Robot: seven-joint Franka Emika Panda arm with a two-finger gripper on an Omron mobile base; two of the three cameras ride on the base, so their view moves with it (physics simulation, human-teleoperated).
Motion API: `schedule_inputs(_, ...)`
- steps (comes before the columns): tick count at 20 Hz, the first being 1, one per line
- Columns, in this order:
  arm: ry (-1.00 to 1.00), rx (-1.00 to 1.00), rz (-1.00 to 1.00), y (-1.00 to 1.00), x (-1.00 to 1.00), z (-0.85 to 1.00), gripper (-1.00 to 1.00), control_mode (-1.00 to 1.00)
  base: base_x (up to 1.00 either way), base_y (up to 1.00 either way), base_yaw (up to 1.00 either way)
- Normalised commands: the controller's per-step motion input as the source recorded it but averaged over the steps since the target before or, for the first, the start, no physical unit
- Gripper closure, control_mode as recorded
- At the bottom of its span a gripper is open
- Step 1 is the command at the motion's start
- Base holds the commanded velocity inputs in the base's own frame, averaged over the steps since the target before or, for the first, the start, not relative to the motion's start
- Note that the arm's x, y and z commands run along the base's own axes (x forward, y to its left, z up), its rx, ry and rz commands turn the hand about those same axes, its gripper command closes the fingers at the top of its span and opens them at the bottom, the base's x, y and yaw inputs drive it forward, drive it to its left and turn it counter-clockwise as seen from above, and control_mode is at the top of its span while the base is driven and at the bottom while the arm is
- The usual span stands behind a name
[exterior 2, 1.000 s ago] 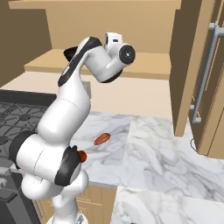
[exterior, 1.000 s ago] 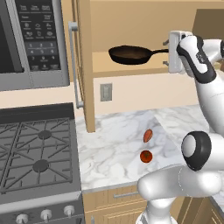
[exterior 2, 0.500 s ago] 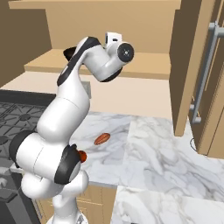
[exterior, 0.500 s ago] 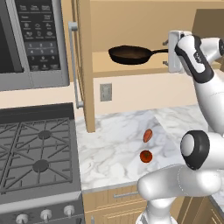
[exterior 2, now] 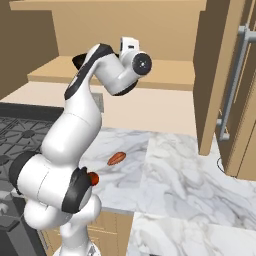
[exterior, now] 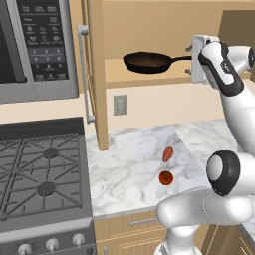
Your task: Pick the pan from the cabinet and place it on the stove. Then turn on the stove burner for the pan.
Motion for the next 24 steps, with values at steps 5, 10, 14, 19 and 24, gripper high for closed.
schedule_inputs(5,-0.06,-0.01,0.0,0.09,0.52,-0.04,-1.0,-1.0,0.0,0.0,0.0)
schedule_inputs(10,0.01,0.0,0.0,0.04,0.57,0.06,-1.0,-1.0,0.0,0.0,0.0)
schedule_inputs(14,0.08,0.0,0.02,0.0,0.46,0.07,-1.0,-1.0,0.0,0.0,0.0)
schedule_inputs(19,0.11,0.0,0.04,-0.01,0.29,0.0,-1.0,-1.0,0.0,0.0,0.0)
schedule_inputs(24,0.07,0.0,0.05,0.0,0.29,0.0,-1.0,-1.0,0.0,0.0,0.0)
